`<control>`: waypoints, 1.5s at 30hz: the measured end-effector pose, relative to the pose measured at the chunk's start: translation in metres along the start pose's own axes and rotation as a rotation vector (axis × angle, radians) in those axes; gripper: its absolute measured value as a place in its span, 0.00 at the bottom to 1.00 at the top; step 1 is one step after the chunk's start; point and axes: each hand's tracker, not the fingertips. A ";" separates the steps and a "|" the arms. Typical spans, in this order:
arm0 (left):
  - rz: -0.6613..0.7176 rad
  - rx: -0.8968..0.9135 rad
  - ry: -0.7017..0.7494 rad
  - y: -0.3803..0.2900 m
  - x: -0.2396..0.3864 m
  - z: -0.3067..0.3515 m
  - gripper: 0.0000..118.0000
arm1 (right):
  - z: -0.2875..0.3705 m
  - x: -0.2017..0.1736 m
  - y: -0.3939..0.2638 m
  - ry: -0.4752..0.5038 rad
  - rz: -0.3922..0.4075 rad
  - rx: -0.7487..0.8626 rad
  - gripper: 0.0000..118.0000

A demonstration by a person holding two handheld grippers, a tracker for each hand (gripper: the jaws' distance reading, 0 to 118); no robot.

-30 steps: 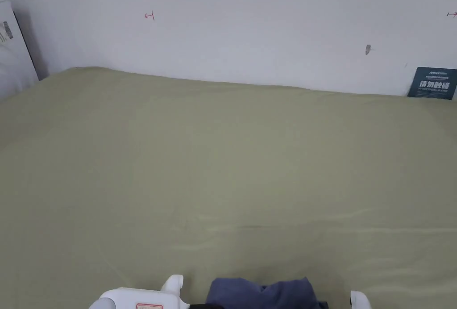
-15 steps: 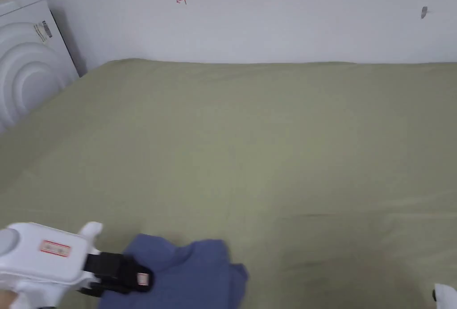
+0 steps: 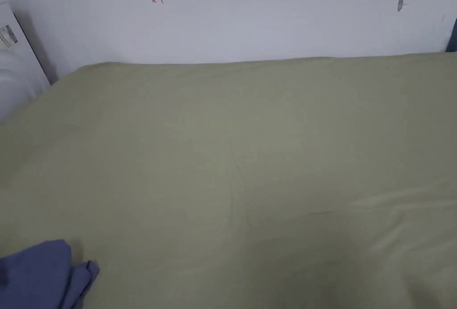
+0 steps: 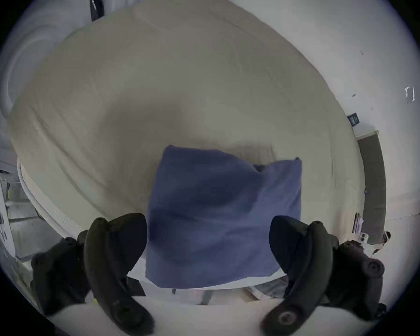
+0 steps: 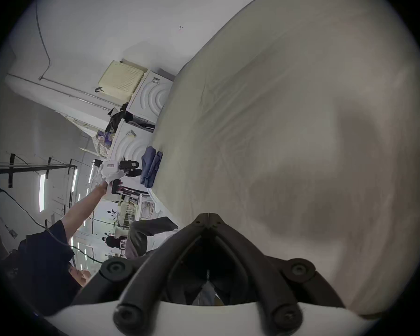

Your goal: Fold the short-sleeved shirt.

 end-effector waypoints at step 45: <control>-0.469 1.067 -0.099 -0.304 0.503 0.049 1.00 | 0.155 -0.185 -0.026 -0.962 0.649 1.005 0.69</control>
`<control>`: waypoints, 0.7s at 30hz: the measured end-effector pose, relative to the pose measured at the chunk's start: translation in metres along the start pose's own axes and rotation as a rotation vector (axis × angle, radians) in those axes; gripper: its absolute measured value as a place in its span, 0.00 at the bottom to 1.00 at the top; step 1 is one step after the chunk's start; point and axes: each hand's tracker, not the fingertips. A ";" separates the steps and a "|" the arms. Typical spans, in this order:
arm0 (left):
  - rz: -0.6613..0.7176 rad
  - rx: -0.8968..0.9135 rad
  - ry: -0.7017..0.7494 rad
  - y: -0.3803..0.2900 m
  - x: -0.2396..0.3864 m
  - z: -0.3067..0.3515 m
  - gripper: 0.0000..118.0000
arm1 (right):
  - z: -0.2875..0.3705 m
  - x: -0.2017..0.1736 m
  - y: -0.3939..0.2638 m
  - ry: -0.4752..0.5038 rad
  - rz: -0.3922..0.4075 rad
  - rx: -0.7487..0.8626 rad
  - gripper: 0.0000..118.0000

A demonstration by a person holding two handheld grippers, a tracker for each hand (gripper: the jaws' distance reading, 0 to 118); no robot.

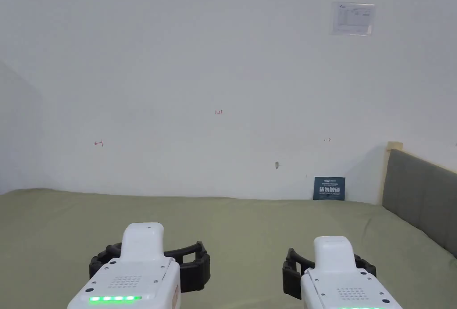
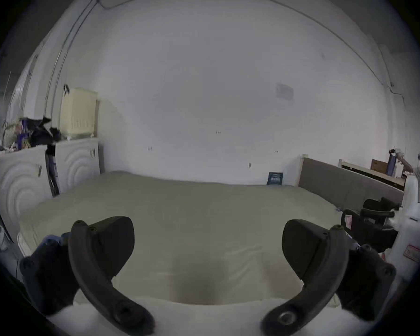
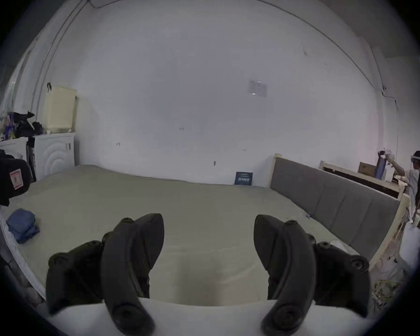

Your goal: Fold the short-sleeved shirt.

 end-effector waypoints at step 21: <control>0.003 0.029 0.038 0.035 -0.012 0.009 1.00 | 0.032 0.034 0.041 0.044 -0.118 0.224 0.69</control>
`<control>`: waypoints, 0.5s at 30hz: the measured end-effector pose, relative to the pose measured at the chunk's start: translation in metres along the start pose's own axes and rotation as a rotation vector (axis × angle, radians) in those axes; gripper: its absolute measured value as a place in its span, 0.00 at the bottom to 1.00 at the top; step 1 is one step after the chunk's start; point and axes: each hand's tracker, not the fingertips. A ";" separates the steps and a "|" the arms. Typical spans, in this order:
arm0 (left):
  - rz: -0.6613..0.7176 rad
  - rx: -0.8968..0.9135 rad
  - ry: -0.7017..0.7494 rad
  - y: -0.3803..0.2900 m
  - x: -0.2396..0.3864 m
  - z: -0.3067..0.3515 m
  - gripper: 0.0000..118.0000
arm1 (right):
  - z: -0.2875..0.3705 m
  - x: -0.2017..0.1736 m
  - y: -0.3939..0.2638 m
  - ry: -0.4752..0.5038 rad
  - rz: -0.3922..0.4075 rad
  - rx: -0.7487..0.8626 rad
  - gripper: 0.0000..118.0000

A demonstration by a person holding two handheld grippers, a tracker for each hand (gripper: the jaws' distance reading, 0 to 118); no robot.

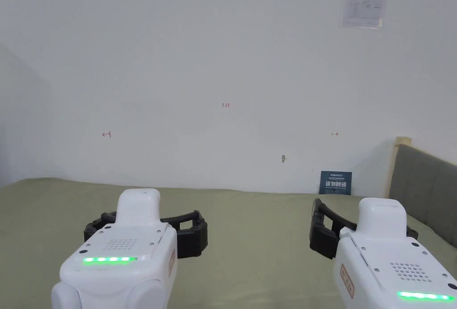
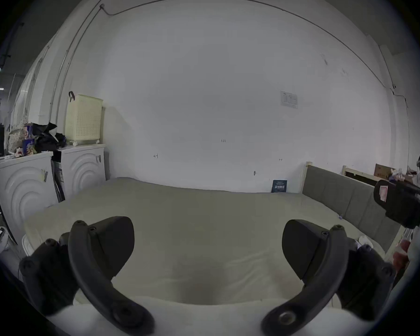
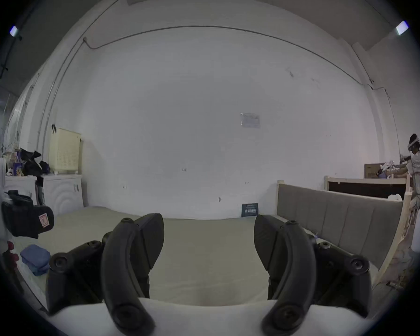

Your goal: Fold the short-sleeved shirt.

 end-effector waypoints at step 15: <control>0.011 -0.004 0.002 0.007 -0.006 -0.001 1.00 | 0.010 0.018 0.011 0.061 -0.135 0.064 0.69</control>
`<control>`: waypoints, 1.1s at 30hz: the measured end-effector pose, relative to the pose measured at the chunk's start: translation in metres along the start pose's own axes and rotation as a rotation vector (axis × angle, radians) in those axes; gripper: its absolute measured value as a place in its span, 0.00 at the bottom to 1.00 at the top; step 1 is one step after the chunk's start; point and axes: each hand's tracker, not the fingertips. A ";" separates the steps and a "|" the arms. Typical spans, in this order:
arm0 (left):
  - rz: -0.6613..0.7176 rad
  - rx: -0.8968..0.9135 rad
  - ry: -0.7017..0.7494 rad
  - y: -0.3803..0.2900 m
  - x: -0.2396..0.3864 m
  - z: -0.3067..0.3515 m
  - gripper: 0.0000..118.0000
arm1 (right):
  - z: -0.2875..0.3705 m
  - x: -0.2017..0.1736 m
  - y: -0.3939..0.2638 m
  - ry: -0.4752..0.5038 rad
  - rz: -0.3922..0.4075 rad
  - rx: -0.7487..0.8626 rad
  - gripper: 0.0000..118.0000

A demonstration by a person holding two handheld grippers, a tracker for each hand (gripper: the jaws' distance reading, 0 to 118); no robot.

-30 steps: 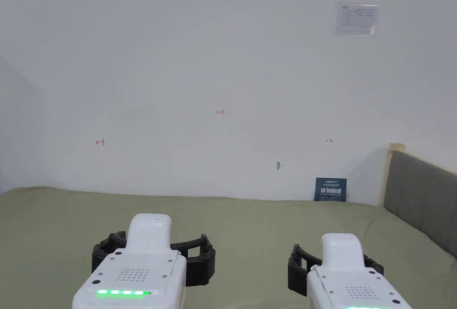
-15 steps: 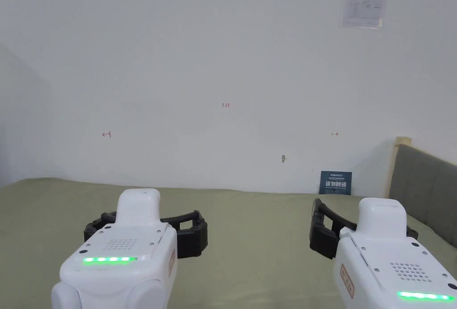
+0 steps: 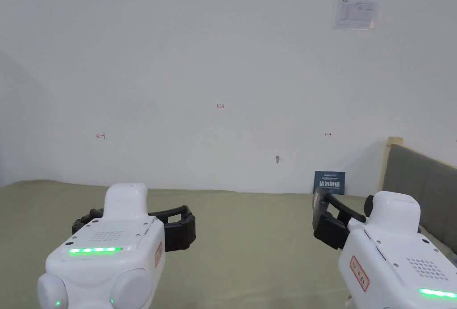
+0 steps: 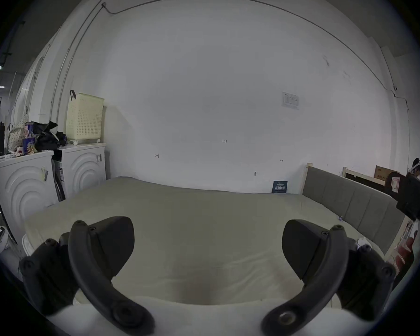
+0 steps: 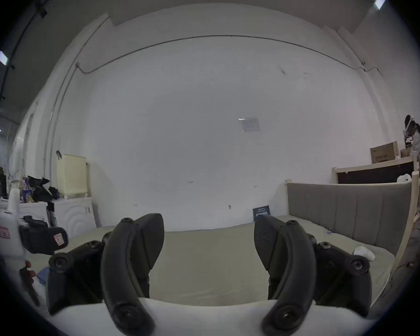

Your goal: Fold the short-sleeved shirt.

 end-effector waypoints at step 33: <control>-0.037 -0.008 -0.005 0.003 0.004 -0.027 1.00 | -0.036 -0.006 0.019 0.027 -0.034 -0.211 0.69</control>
